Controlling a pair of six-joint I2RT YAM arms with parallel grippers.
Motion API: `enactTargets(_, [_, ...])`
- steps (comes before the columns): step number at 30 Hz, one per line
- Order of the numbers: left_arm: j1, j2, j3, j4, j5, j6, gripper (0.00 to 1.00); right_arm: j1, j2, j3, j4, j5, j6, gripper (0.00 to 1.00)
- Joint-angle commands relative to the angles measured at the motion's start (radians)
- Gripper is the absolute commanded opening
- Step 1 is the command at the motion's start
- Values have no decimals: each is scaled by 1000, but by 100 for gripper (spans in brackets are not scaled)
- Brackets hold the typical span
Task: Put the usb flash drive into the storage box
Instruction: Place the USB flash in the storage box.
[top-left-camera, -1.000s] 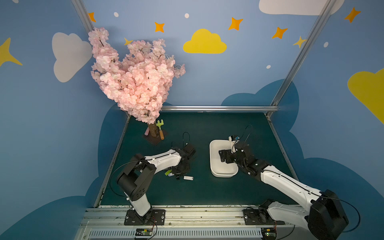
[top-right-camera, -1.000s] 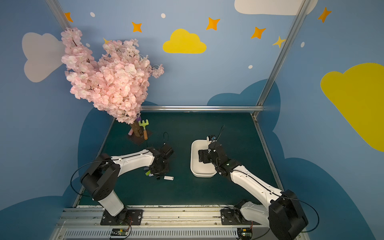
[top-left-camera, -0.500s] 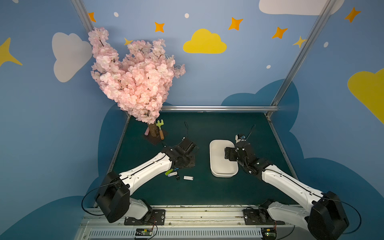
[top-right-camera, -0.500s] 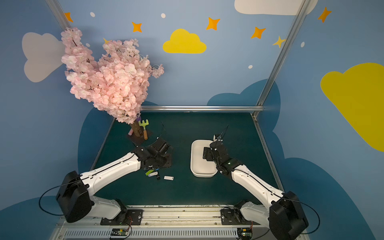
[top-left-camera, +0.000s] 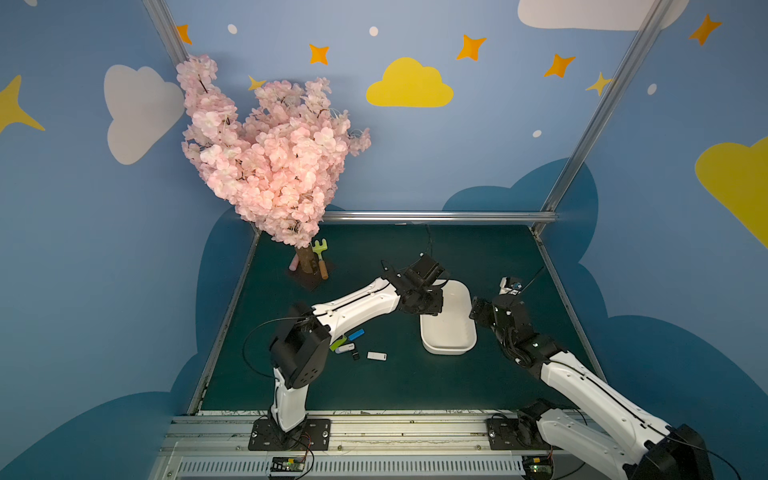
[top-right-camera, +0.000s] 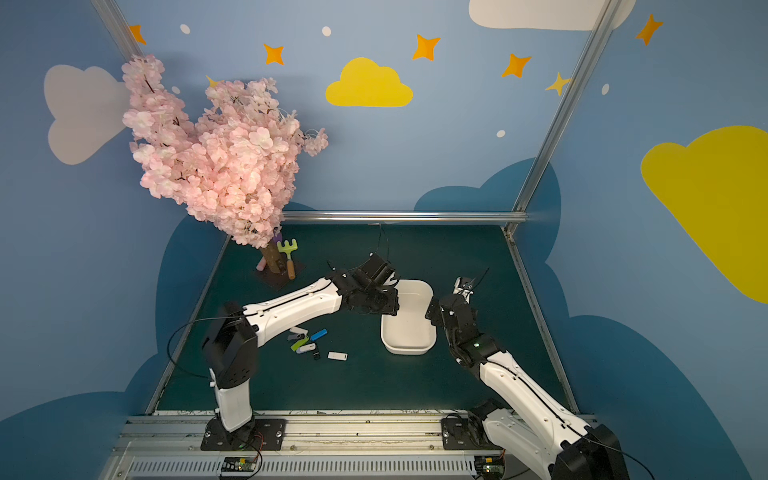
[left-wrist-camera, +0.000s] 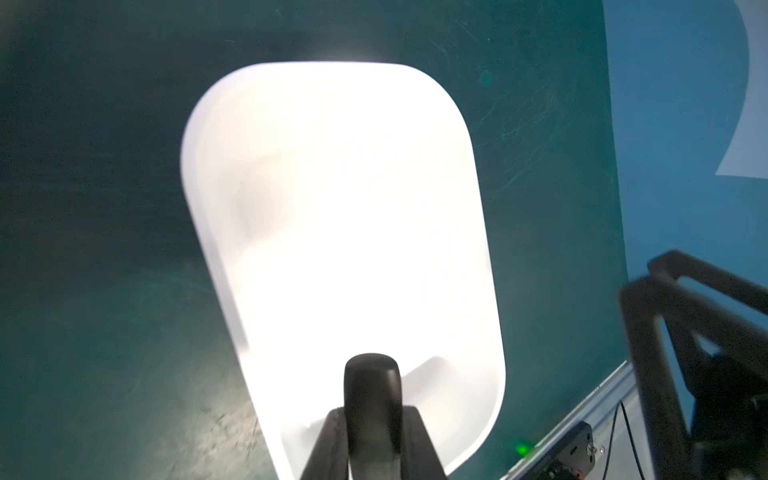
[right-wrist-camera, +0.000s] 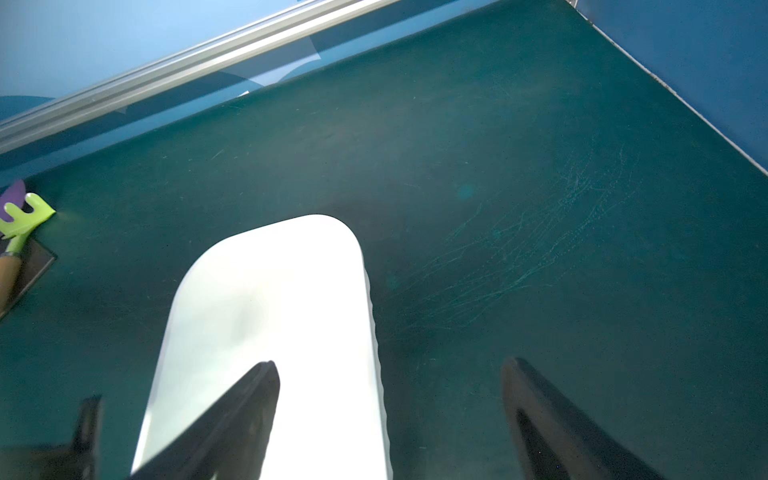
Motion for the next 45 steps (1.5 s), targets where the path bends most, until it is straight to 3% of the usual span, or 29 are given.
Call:
enactTargets(1, [8, 87, 97, -29, 33, 18, 10, -12, -6, -5, 41, 19, 18, 88])
enactTargets(12, [26, 326, 337, -138, -9, 43, 12, -29, 7, 14, 13, -22, 39, 88])
enactTargets(33, [29, 519, 611, -428, -264, 40, 17, -40, 22, 13, 22, -60, 48, 88])
enactTargets(37, [31, 533, 633, -437, -255, 49, 20, -42, 32, 14, 27, -62, 48, 88])
enactTargets(45, [29, 533, 655, -451, -250, 57, 35, -45, 31, 15, 19, -63, 57, 88])
